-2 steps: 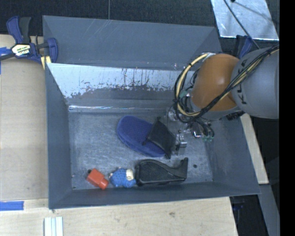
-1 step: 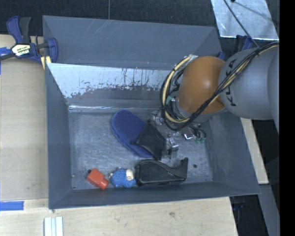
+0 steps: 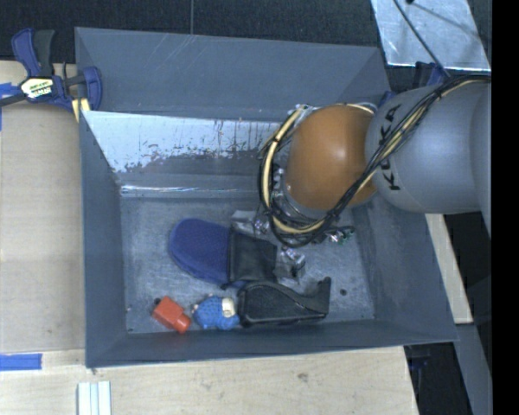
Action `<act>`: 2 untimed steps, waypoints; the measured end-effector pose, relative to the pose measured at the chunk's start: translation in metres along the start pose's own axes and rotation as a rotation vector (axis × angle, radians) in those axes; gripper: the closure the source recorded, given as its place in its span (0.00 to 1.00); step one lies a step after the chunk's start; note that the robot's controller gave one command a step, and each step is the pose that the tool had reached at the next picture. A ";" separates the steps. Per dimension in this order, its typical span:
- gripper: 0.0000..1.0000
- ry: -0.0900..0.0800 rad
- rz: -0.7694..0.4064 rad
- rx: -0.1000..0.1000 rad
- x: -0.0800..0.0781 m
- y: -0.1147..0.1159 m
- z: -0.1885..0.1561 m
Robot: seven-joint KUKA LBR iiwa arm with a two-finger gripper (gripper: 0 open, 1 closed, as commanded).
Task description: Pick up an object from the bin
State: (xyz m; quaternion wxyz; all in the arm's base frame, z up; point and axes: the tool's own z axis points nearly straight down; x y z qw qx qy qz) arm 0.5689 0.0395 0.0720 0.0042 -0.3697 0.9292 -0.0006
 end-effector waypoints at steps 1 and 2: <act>1.00 -0.015 0.004 0.013 -0.003 -0.005 -0.003; 1.00 -0.003 -0.029 0.005 -0.005 -0.031 -0.196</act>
Offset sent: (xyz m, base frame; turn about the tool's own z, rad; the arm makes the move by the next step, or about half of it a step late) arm 0.0000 0.0000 0.0000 0.0000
